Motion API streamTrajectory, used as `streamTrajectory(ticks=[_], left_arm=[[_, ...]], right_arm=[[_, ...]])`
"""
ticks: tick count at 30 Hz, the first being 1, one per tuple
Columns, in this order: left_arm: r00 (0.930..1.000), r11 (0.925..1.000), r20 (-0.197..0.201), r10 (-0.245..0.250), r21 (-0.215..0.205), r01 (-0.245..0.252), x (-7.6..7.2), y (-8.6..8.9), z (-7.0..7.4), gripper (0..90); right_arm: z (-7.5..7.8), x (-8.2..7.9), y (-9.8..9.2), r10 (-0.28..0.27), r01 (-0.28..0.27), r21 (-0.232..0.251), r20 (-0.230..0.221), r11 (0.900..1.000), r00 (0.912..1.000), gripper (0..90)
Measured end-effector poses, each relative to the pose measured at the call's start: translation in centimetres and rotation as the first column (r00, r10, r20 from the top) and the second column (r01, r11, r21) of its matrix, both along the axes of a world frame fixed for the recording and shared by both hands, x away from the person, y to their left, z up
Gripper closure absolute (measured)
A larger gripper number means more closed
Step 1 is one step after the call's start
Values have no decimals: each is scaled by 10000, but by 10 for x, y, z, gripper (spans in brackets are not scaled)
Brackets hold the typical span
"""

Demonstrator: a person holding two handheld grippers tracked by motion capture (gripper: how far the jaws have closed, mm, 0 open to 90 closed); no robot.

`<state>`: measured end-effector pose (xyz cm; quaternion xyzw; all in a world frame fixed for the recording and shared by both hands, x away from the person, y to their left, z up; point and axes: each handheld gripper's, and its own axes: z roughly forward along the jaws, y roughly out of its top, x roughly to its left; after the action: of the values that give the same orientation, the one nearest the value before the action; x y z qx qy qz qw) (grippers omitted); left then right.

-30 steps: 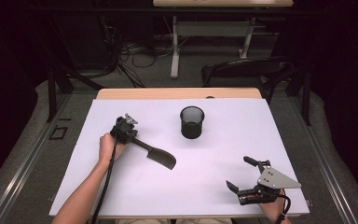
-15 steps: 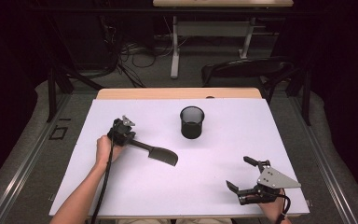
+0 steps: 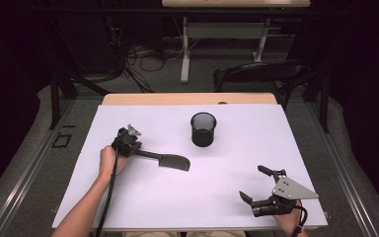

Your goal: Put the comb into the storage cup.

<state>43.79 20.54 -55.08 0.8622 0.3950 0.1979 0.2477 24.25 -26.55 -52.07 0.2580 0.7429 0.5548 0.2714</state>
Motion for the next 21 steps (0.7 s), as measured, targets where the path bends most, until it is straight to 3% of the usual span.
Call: streamTrajectory(ticks=[21], left_arm=[[10000,9999,55,63,-88,-62,-14,6,0,900]], right_arm=[[0,0,0,-1,1,-36,-81,10000,10000,13]])
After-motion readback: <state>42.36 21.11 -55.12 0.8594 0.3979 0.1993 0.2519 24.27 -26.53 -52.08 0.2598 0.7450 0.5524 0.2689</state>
